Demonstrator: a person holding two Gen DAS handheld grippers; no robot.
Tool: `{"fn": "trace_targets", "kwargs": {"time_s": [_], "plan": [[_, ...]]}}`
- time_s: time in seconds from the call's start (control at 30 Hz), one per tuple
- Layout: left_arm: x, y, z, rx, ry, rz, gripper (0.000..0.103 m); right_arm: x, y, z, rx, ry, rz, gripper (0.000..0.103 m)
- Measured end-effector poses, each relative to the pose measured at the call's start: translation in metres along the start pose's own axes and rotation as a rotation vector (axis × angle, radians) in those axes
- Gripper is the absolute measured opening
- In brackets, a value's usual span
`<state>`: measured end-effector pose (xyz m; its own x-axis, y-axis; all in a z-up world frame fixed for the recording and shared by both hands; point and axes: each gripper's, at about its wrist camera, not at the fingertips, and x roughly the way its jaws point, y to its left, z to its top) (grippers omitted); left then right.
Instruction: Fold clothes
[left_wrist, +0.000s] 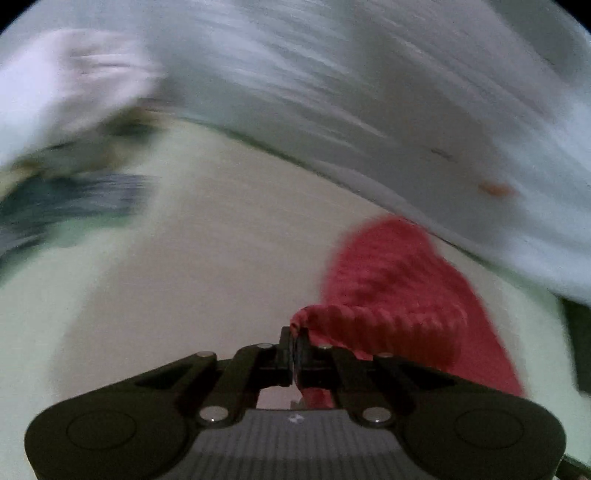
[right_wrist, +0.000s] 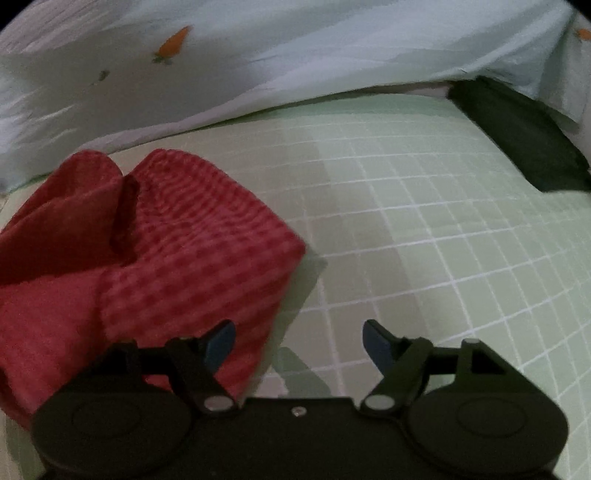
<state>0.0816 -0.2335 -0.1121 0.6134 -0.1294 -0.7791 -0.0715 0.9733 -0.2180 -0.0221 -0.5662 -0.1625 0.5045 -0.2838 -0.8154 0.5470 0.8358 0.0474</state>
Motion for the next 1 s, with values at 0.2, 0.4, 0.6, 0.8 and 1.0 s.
{"fn": "trace_targets", "kwargs": {"time_s": [0.2,0.4,0.6,0.8,1.0], "plan": [[-0.021,0.09,-0.019,-0.249,0.025,0.184,0.005,0.004,0.02,0.005,-0.07,-0.017,0.022,0.078],[-0.019,0.076,-0.011,-0.184,-0.003,0.182,0.049,0.013,0.039,0.015,-0.132,-0.045,0.041,0.103],[0.024,0.039,0.008,-0.021,0.029,0.109,0.066,0.037,0.054,0.039,-0.161,-0.04,0.064,0.103],[0.077,0.018,0.016,0.046,0.155,0.104,0.066,0.075,0.066,0.065,-0.157,0.011,0.089,0.094],[0.104,0.024,0.007,0.037,0.251,0.114,0.057,0.102,0.077,0.082,-0.163,0.045,0.103,0.075]]}}
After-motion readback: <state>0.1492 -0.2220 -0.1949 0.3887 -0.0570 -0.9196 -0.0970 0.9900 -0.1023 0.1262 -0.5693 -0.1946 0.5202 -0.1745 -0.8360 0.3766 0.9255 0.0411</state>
